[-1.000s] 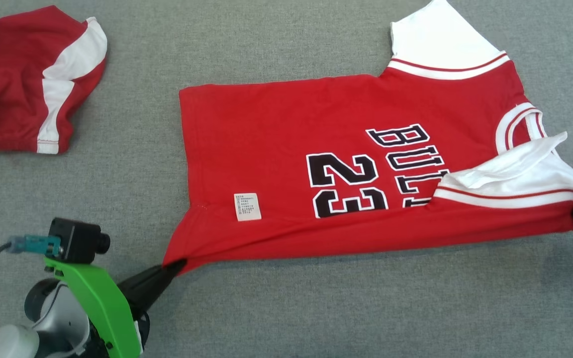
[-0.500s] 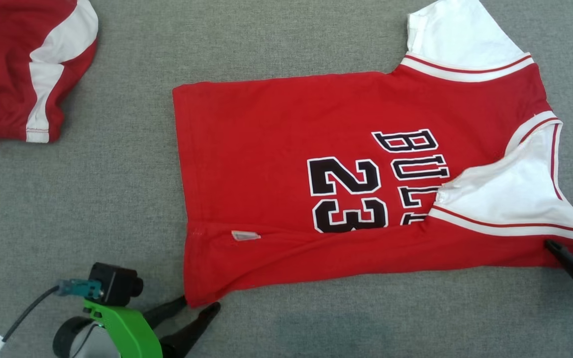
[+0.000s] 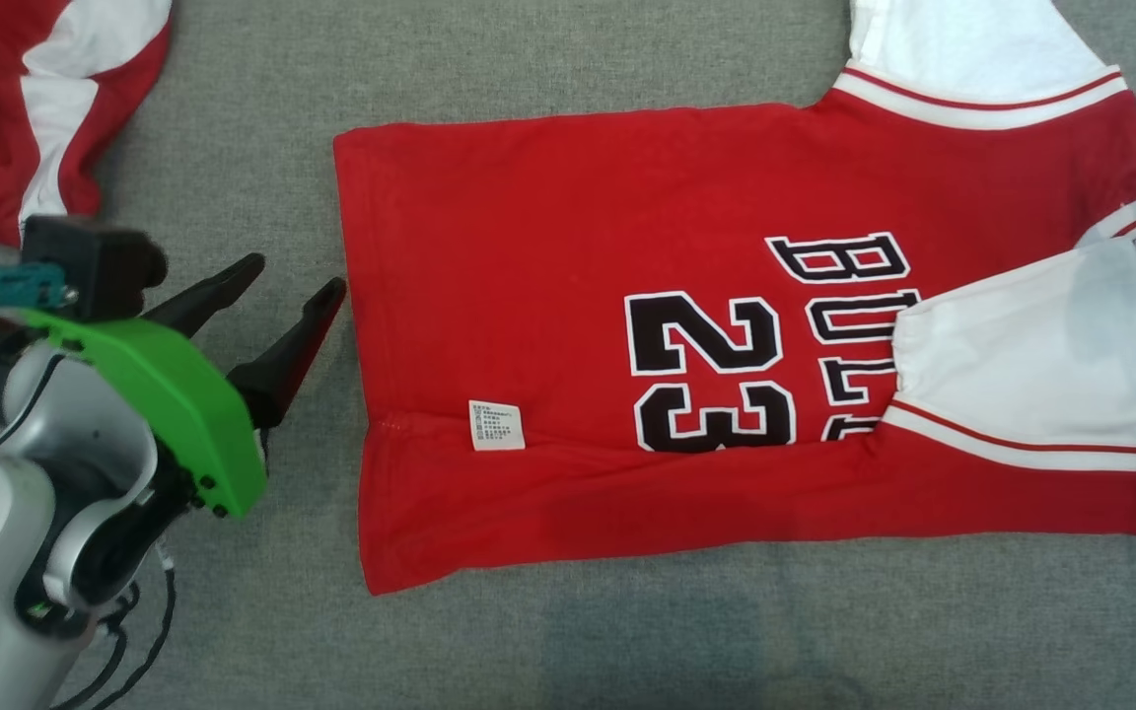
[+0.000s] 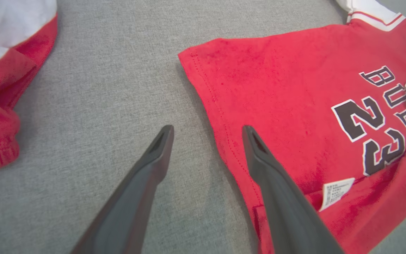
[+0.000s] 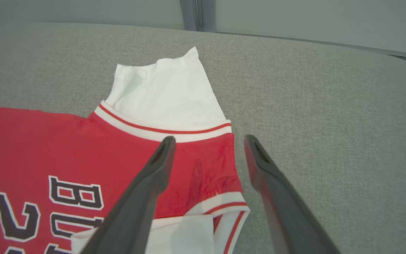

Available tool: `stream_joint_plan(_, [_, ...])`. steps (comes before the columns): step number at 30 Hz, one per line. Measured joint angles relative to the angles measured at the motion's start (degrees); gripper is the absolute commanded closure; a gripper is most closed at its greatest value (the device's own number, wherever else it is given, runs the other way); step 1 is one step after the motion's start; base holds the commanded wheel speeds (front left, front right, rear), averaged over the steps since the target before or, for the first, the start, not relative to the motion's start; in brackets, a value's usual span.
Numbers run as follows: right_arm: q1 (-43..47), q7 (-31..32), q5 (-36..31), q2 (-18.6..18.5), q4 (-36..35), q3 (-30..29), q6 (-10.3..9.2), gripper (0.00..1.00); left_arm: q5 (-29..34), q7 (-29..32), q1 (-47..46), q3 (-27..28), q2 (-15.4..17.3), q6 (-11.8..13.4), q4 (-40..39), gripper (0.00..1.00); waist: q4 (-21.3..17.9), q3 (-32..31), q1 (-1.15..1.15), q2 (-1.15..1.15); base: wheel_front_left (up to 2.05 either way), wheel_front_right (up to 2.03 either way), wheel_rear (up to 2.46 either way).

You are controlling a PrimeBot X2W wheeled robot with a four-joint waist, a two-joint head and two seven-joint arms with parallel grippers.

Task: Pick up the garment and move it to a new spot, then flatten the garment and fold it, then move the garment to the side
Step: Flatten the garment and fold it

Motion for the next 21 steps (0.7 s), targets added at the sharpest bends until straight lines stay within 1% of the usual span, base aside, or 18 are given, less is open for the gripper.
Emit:
stream_joint_plan(2, [-4.53,-0.34,-2.26,0.43,3.52,2.41,0.0,0.0,1.46,1.32,-3.9,-1.98,-2.19,-1.0,3.13,0.0,0.46,1.16,0.0,0.0,0.0,0.0,0.0])
stream_joint_plan(6, [-13.28,-2.48,-5.88,1.69,10.7,5.5,0.0,0.0,2.02,2.91,-10.99,-4.59,-6.75,-3.18,10.25,0.0,1.92,3.15,0.0,0.0,0.0,0.0,0.0])
stream_joint_plan(9, [-17.88,-4.65,-8.11,1.94,16.08,5.88,0.0,0.0,2.69,3.31,-15.89,-6.09,-10.42,-4.57,15.28,0.0,3.68,4.15,0.0,0.0,0.0,0.0,0.0])
stream_joint_plan(13, [-22.4,-5.91,-11.57,1.54,21.54,6.57,0.0,0.0,2.05,3.49,-20.36,-7.38,-15.17,-6.57,20.18,0.0,5.96,5.6,0.0,0.0,0.0,0.0,0.0])
stream_joint_plan(17, [-24.38,-6.03,-13.46,1.24,25.95,7.24,0.0,0.0,0.22,4.1,-22.67,-8.31,-18.18,-8.08,23.26,0.0,8.0,6.78,0.0,0.0,0.0,0.0,0.0])
stream_joint_plan(21, [-25.4,-6.58,-14.74,1.51,28.61,7.56,0.0,0.0,-0.42,4.47,-24.48,-9.1,-19.49,-9.04,25.27,0.0,9.23,8.07,0.0,0.0,0.0,0.0,0.0])
